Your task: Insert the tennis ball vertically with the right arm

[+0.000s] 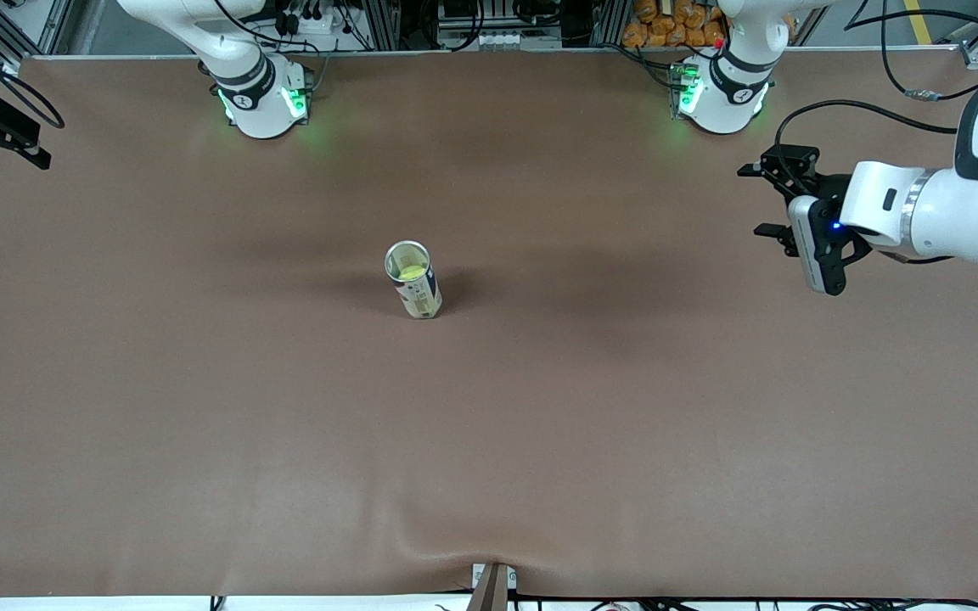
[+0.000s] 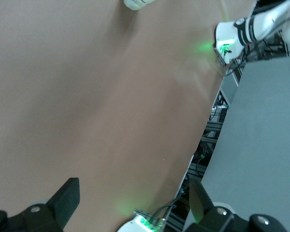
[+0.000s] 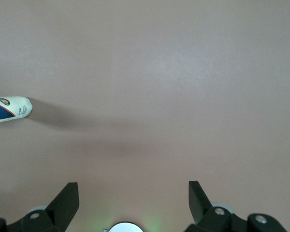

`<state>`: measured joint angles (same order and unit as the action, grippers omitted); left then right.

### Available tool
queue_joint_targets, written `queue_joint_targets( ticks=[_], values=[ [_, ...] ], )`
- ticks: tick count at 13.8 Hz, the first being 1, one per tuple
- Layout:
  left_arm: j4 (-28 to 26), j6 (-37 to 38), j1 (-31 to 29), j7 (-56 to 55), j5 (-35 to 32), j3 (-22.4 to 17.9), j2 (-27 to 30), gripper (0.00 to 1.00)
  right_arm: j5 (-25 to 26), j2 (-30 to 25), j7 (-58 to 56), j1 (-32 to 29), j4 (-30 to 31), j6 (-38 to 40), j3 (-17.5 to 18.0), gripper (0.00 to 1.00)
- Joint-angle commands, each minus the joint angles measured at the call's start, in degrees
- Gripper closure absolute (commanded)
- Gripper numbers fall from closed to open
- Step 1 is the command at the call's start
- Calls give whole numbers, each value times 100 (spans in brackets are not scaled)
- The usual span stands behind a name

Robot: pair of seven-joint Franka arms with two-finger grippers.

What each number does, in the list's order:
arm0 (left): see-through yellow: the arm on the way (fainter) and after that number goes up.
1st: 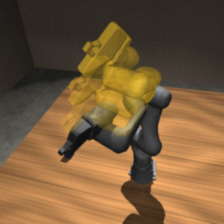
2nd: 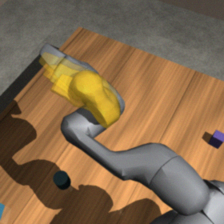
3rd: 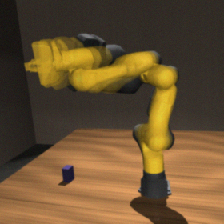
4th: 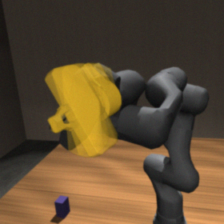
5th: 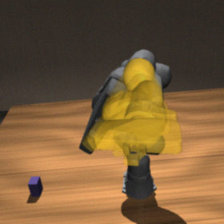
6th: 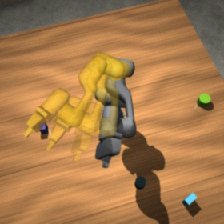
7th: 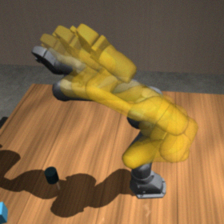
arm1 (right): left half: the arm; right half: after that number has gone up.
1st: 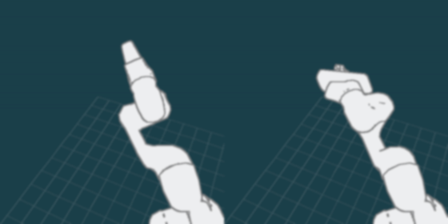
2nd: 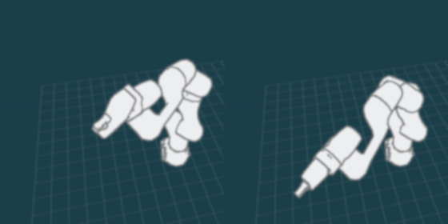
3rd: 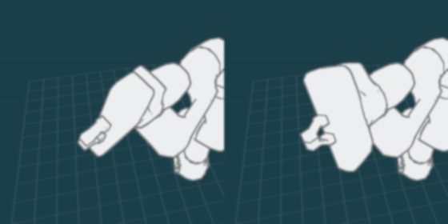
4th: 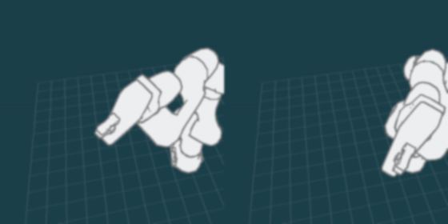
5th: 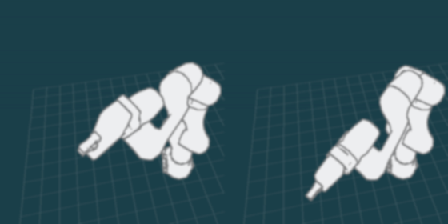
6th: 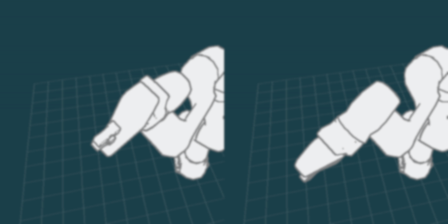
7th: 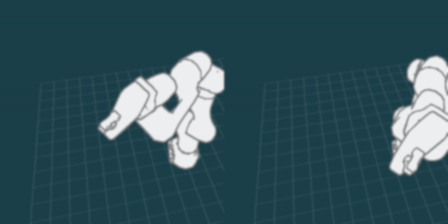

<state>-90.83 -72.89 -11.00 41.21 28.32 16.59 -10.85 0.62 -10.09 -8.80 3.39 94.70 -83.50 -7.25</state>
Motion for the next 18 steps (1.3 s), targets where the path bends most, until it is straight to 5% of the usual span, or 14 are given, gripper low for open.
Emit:
queue_joint_targets(
  ticks=[1,8,14,18],
  values=[
    [205,126,1,-874,-203,55,92,0,17,7,-61,74,-57,106,-40,0],
    [232,126,19,-2931,-809,485,584,0,17,7,-52,101,-57,141,-40,0],
    [496,117,-8,-3347,-1530,592,699,0,17,7,-43,92,-48,141,-40,0],
    [531,99,19,-3567,-2647,662,743,0,17,7,-17,101,-48,141,-40,0]
  ],
)
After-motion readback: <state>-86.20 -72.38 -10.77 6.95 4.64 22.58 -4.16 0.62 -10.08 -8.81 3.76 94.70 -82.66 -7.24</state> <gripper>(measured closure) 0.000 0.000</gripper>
